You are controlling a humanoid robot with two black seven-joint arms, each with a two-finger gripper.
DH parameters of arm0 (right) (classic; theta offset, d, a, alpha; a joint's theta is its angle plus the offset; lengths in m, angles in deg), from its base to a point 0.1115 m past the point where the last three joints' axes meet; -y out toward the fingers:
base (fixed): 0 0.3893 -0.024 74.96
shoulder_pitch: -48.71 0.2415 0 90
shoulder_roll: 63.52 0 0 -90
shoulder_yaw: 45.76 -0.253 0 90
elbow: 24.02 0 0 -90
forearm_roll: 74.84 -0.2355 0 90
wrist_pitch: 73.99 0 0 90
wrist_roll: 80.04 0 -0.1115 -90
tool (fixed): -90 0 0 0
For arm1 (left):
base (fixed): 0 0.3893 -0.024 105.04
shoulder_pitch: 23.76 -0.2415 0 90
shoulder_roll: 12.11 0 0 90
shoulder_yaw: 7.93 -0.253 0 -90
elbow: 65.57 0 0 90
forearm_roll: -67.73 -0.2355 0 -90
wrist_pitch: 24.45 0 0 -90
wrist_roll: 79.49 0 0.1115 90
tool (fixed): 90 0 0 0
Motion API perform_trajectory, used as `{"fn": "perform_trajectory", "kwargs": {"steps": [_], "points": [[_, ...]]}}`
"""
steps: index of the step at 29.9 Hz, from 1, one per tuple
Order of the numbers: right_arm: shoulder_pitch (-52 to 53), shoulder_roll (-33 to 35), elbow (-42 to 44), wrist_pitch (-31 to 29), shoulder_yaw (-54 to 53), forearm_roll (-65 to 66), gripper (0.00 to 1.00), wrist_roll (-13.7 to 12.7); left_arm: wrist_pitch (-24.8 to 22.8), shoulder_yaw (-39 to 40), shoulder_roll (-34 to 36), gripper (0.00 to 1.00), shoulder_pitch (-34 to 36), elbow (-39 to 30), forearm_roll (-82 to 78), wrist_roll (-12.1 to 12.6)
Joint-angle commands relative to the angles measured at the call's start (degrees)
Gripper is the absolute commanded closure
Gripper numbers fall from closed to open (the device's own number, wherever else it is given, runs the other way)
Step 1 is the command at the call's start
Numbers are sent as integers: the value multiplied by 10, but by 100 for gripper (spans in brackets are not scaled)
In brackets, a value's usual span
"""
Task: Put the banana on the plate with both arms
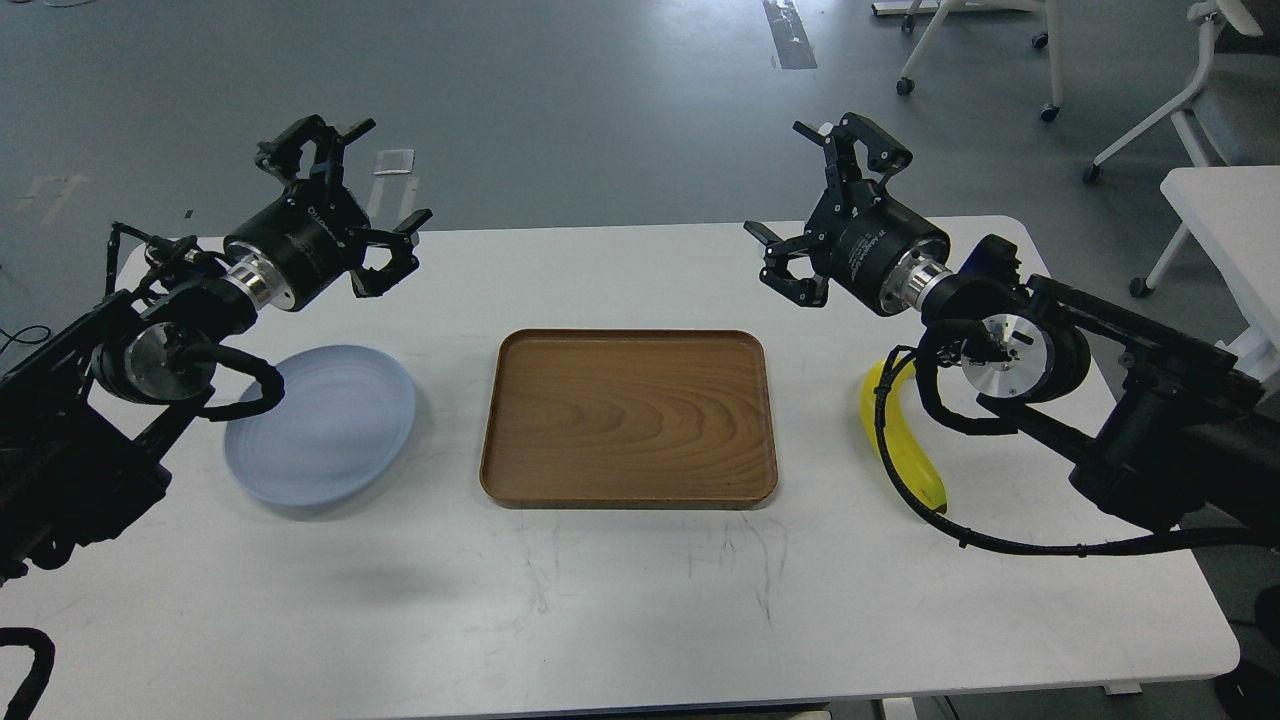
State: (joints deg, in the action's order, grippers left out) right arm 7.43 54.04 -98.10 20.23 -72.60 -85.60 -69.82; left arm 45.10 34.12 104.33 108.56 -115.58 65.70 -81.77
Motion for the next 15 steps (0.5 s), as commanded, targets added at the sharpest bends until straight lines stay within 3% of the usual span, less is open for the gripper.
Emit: {"fn": "perform_trajectory", "kwargs": {"steps": [1,15], "points": [[7,2,6,1,-7,1,0,1,-1,-1,-2,2,0,-2,-2,1],[15,-2,17,3,1,5,0,2,3,1,-2,2,0,-2,0,1]]}}
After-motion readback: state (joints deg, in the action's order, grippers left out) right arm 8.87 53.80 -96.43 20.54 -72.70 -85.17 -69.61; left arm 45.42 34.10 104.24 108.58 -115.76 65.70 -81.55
